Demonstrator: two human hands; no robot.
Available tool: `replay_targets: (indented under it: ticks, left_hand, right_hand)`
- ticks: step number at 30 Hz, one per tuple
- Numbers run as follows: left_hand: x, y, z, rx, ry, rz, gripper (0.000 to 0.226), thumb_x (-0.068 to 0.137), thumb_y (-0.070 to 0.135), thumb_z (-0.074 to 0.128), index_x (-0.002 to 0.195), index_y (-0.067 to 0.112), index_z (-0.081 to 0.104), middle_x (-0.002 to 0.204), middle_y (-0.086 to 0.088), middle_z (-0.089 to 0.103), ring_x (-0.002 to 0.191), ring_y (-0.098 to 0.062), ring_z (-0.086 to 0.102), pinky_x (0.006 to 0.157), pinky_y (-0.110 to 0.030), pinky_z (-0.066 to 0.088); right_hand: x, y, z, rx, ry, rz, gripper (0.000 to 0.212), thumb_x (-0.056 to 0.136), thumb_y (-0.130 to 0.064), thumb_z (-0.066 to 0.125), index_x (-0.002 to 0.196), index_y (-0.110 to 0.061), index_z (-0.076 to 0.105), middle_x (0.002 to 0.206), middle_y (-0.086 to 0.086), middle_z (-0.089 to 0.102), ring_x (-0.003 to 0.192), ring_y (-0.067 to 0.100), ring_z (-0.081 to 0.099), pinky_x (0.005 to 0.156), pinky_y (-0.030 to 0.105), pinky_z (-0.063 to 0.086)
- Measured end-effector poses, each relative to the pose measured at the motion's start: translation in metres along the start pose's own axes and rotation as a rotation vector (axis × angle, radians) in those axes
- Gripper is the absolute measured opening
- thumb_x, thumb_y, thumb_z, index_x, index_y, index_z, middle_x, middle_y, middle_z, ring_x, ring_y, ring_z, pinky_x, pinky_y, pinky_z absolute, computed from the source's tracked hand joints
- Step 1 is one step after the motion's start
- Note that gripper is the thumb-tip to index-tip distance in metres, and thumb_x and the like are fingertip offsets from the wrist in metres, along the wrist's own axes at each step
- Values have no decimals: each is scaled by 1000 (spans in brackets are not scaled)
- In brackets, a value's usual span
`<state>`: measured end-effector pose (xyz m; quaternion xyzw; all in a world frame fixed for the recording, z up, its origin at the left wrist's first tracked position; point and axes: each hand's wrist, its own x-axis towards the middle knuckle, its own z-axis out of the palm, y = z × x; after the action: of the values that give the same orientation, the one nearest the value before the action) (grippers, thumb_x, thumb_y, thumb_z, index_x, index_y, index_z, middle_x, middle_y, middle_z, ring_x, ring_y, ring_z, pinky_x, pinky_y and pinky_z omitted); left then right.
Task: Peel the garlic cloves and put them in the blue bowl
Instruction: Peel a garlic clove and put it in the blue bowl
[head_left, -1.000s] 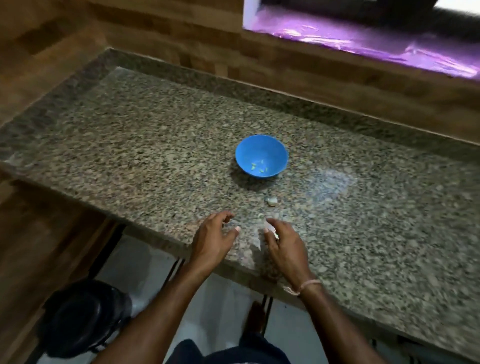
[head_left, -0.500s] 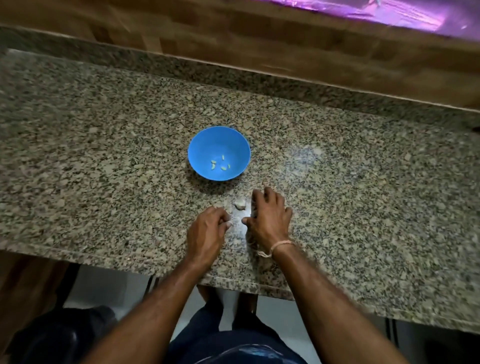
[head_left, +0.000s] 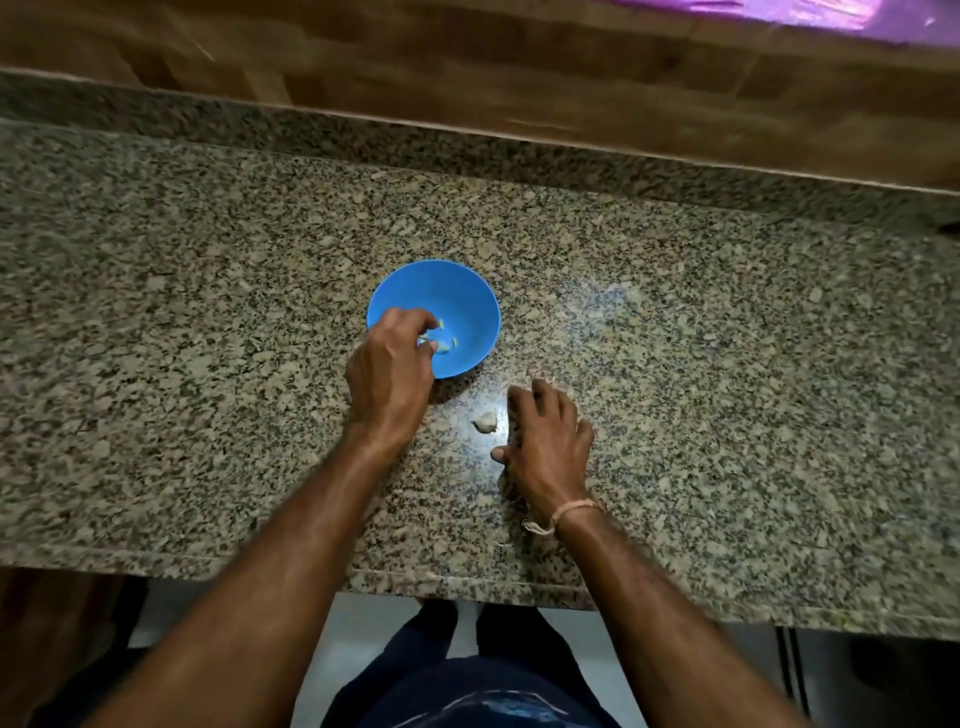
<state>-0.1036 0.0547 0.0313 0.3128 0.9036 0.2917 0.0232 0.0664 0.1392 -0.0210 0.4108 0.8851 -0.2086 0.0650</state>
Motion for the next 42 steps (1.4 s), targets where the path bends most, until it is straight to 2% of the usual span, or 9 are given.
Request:
replay_targets:
  ticks: [3, 6, 12, 16, 20, 26, 30, 36, 42]
  left_hand:
    - [-35, 1, 1, -101, 37, 37, 6, 97, 22, 70, 103, 21, 68, 96, 6, 65, 76, -14, 61, 60, -28, 42]
    - [-84, -3, 22, -217, -131, -137, 5, 98, 25, 68, 103, 25, 69, 96, 8, 64, 80, -10, 61, 64, -26, 47]
    - [-95, 11, 48, -715, -358, -630, 20, 102, 23, 66, 120, 20, 72, 103, -6, 77, 88, -15, 74, 81, -38, 63]
    - [-91, 35, 33, -1092, -363, -791, 12, 96, 15, 71, 106, 8, 71, 96, -10, 79, 77, -14, 75, 66, -25, 60]
    - [-93, 47, 23, -1373, -477, -953, 25, 89, 30, 71, 101, 9, 71, 83, -7, 73, 70, -13, 68, 64, -22, 57]
    - [-104, 68, 22, -1434, -426, -897, 28, 102, 22, 60, 122, 4, 65, 90, -5, 73, 73, -10, 66, 63, -20, 56]
    - [-107, 71, 20, -1363, -400, -758, 21, 99, 25, 61, 110, 10, 71, 87, -2, 72, 74, -8, 65, 66, -21, 57]
    - [-109, 78, 14, -1445, -419, -717, 30, 93, 27, 62, 116, 9, 70, 90, -6, 72, 77, -11, 67, 70, -22, 59]
    - [-110, 82, 13, -1522, -436, -702, 23, 96, 19, 59, 117, 10, 66, 102, -6, 74, 86, -12, 70, 73, -23, 60]
  right_hand:
    - [-2, 3, 2, 120, 85, -114, 71, 88, -29, 80, 150, -29, 46, 159, 3, 37, 142, 25, 34, 110, 33, 30]
    - [0, 5, 7, 272, 98, -318, 47, 90, -9, 76, 134, -21, 64, 133, 2, 56, 117, 13, 48, 88, 10, 36]
    - [1, 10, 9, 517, 134, -332, 20, 89, -1, 72, 103, -15, 72, 96, -6, 61, 89, 13, 59, 73, 27, 49]
    - [-14, 17, -17, 839, 31, -252, 23, 89, -3, 77, 105, -15, 67, 95, -6, 69, 87, 7, 66, 72, 22, 56]
    - [-24, 28, -39, 1119, -48, -217, 23, 90, -8, 79, 112, -14, 76, 109, -1, 75, 101, 19, 72, 87, 39, 62]
    - [-33, 38, -52, 1202, -80, -209, 22, 91, -13, 78, 113, -13, 76, 110, 3, 76, 104, 24, 73, 91, 46, 61]
    - [-37, 39, -61, 1311, -92, -154, 18, 91, -12, 78, 107, -6, 73, 104, 9, 77, 96, 25, 74, 86, 41, 61]
    - [-40, 43, -76, 1429, -148, -166, 19, 93, 2, 70, 112, 5, 72, 111, 13, 77, 108, 28, 74, 92, 36, 59]
    - [-44, 45, -80, 1323, -93, -204, 20, 92, -9, 77, 112, -4, 75, 112, 8, 78, 110, 27, 73, 97, 53, 58]
